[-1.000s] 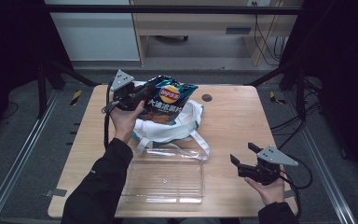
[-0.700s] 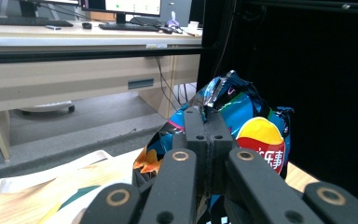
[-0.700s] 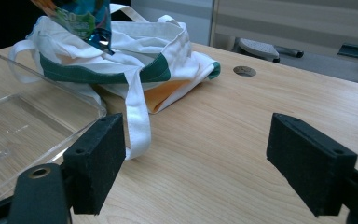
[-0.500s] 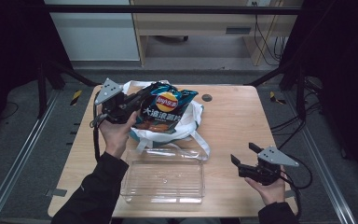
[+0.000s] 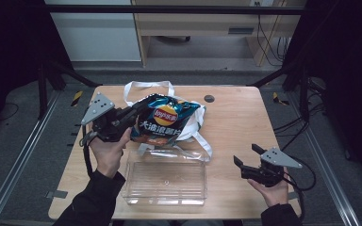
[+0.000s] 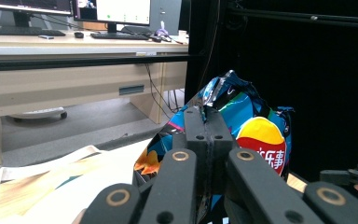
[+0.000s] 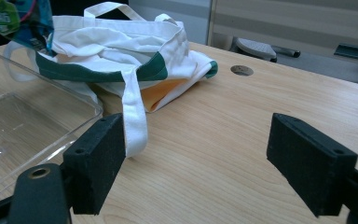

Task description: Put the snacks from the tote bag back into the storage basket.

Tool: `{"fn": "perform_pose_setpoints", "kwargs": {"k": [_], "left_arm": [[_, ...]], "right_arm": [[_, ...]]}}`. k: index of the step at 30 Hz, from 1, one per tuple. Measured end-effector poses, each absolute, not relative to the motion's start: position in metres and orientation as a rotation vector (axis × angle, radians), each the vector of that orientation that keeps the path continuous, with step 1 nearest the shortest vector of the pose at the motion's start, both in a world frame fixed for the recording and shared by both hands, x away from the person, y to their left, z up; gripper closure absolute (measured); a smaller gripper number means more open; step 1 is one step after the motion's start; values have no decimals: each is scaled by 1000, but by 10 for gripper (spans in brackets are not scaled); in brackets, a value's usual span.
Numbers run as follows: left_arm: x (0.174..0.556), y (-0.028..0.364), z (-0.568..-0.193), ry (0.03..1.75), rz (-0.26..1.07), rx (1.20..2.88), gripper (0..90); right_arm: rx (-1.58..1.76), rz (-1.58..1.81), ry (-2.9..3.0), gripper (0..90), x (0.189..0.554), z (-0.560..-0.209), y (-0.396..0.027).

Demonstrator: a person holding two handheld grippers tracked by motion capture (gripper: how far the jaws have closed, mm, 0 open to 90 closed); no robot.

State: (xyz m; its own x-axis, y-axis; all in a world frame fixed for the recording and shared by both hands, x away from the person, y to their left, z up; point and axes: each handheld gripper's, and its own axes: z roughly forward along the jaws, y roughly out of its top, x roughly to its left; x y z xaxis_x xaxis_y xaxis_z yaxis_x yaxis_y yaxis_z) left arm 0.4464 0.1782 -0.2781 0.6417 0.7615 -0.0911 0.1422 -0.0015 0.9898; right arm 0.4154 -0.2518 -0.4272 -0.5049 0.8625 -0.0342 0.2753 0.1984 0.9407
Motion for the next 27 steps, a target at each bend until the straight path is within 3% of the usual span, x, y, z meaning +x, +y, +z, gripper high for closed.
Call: {"fn": "perform_pose_setpoints", "kwargs": {"k": [27], "left_arm": [[395,176,-302,751,534,1512,900]], "right_arm": [[1062,1303,1896,195,415,-427,-252]]}}
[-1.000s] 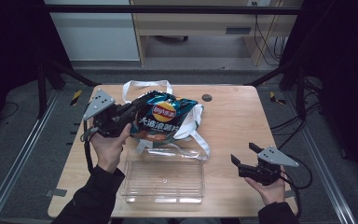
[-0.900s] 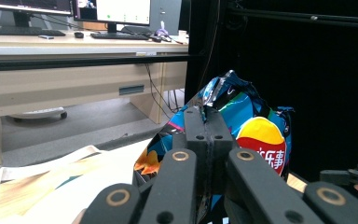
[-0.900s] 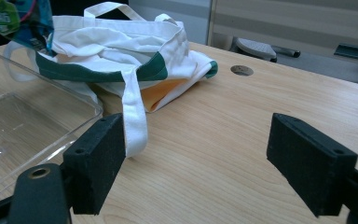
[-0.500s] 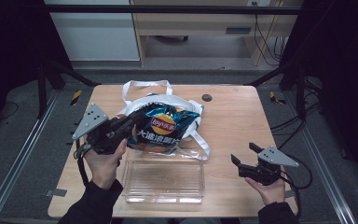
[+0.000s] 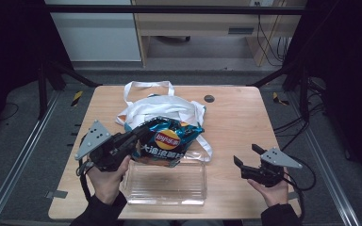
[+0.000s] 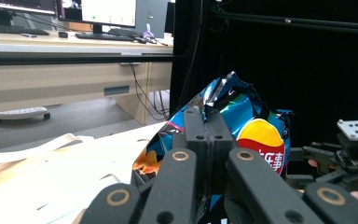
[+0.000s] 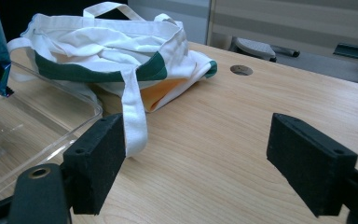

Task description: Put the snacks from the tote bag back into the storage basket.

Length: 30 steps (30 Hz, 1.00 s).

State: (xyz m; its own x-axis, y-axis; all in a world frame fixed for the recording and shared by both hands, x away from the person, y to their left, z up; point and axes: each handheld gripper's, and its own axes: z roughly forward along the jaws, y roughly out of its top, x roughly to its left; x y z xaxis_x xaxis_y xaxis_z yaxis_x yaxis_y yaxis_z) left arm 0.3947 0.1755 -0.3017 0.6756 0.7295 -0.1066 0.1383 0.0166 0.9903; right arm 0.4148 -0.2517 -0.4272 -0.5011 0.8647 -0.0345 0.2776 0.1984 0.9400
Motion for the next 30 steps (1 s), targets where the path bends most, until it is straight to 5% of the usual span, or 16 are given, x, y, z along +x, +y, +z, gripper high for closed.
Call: {"fn": "perform_pose_setpoints", "kwargs": {"k": [30], "left_arm": [[402,165,-353,856,442,1594,900]], "right_arm": [[1064,1300,1899,196,414,-427,-251]]}}
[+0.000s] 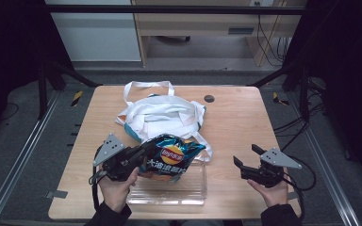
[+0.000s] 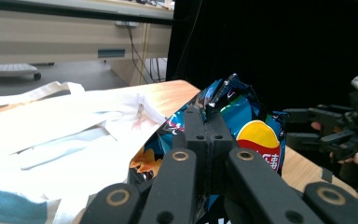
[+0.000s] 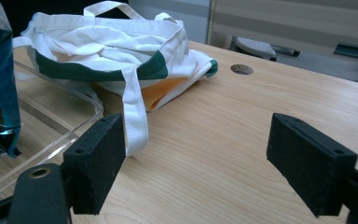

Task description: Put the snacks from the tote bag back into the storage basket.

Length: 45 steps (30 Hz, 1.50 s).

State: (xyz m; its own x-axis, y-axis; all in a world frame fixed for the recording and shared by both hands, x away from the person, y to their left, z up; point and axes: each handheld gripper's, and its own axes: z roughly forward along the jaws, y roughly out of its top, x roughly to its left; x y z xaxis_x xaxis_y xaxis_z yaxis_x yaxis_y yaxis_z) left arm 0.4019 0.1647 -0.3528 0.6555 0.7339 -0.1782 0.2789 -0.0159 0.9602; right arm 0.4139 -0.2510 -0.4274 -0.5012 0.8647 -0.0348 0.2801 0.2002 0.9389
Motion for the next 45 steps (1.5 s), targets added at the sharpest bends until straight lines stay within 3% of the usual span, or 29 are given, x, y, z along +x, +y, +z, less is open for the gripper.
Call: {"fn": "perform_pose_setpoints", "kwargs": {"k": [45], "left_arm": [[438,184,-388,981,588,1668,888]], "right_arm": [[1071,1276,1909,194,415,-431,-250]]}}
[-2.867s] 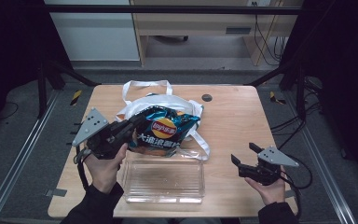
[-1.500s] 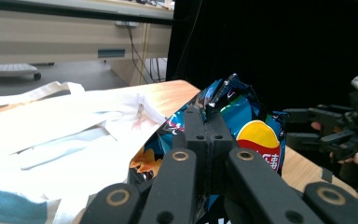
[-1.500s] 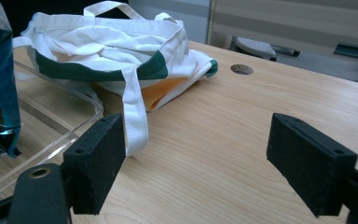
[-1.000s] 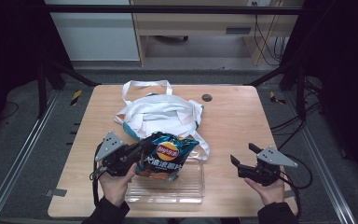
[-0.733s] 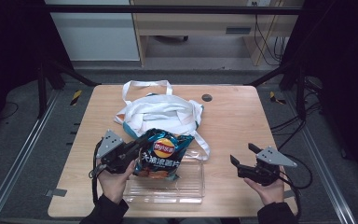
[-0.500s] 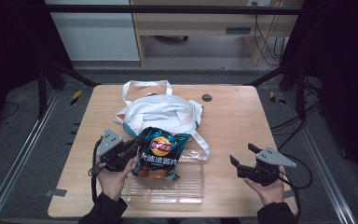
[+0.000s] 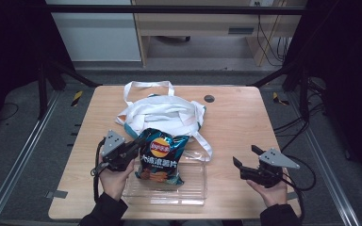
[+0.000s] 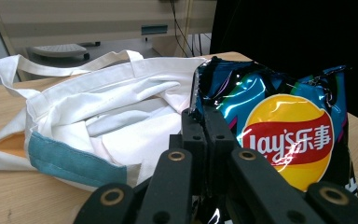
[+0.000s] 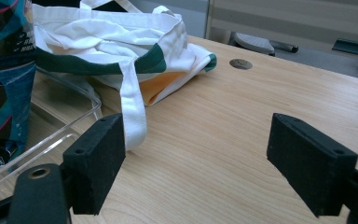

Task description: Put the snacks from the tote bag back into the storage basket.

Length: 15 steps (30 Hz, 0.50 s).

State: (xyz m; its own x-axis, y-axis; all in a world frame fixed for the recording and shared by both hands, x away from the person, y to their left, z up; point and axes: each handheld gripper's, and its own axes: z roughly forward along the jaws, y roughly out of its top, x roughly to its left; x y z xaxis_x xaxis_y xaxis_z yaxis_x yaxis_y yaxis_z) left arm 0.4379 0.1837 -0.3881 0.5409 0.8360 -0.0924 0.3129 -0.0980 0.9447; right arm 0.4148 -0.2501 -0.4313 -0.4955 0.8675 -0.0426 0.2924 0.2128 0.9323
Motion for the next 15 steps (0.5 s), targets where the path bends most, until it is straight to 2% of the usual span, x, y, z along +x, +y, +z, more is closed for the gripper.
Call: {"fn": "perform_pose_setpoints", "kwargs": {"k": [6,10,15], "left_arm": [[438,184,-388,981,595,1669,865],[439,185,-387,984,593,1671,810],[439,184,-385,962,629,1678,667]], "right_arm": [[1072,1275,1908,194,414,-432,-250],[1071,1276,1906,193,414,-431,-250],[1079,1277,1899,191,413,-431,-251]]}}
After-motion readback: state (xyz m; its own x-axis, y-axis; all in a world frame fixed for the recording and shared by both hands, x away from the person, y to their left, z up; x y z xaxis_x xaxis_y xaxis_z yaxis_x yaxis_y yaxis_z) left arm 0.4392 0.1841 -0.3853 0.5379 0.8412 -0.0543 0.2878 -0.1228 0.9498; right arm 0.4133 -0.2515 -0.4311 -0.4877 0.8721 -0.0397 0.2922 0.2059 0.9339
